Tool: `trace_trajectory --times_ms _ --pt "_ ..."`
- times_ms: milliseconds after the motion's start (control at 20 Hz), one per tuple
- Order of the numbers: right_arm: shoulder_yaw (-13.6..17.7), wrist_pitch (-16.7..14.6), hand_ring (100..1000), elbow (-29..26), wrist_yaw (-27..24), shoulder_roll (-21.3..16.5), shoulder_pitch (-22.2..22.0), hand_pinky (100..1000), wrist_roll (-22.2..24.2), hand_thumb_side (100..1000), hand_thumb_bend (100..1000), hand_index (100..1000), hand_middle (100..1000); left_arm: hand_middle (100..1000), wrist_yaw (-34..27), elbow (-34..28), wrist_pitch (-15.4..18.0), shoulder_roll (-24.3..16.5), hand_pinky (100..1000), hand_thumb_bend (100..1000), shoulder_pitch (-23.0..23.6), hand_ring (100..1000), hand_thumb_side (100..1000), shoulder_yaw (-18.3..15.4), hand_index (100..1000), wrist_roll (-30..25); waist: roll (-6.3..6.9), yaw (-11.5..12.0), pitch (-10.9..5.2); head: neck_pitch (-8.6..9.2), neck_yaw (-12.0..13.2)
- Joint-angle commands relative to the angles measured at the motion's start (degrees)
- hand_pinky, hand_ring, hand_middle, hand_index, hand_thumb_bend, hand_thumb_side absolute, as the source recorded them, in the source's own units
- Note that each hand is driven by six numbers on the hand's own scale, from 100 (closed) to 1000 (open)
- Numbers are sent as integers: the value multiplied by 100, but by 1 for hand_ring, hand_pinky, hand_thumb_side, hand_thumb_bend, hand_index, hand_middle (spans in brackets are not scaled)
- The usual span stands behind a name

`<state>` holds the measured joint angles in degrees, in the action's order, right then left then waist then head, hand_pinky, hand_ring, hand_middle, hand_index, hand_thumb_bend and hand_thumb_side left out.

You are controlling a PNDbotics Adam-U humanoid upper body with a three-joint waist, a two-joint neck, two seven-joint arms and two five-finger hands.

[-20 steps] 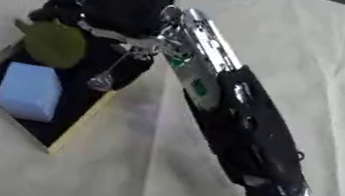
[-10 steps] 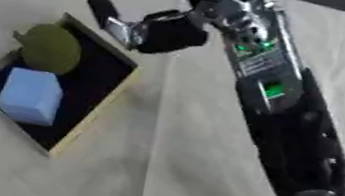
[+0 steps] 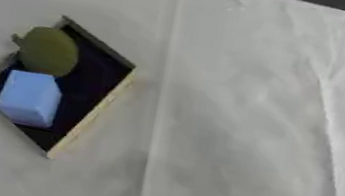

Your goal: Pick up objects on the table and place them in the box.

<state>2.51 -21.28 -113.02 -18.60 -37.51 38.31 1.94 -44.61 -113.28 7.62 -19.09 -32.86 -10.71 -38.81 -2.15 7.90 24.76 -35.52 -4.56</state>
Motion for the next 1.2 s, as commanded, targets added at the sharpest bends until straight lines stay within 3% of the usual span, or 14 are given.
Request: trace_trajectory --times_ms 50,150,300,500,800,950,1200 --pt "367 -313 832 -156 -358 -235 32 880 -170 423 100 849 678 946 -37 -70 96 -51 893 100 -122 907 672 -21 867 30 52 -15 -117 100 12" --pt "505 -449 829 -157 -453 -167 69 886 -171 424 100 842 654 945 -52 -57 145 -30 892 100 -168 906 672 -21 868 62 89 -20 -113 121 6" --pt "689 -363 821 -157 -748 139 171 895 -73 517 100 831 634 948 -25 -13 156 12 892 100 -190 909 672 -28 869 70 141 -23 -110 114 -5" --pt "876 -393 844 -157 -1063 443 272 897 423 474 100 769 686 945 -37 3 197 66 891 100 -242 907 672 -43 870 85 195 4 -84 76 23" --pt "973 -702 938 -157 -1253 632 204 932 923 515 100 897 827 955 3 -87 125 163 893 100 -246 912 672 -70 876 159 192 17 -21 93 70" --pt "966 -842 945 -157 -1195 677 151 934 1092 612 100 901 834 951 1 -125 112 197 891 100 -281 910 672 -68 876 199 187 27 4 107 102" --pt "995 -825 960 -157 -1127 796 110 947 1120 630 100 888 829 943 -10 -131 190 287 888 100 -424 905 672 -47 877 290 173 22 41 143 131"
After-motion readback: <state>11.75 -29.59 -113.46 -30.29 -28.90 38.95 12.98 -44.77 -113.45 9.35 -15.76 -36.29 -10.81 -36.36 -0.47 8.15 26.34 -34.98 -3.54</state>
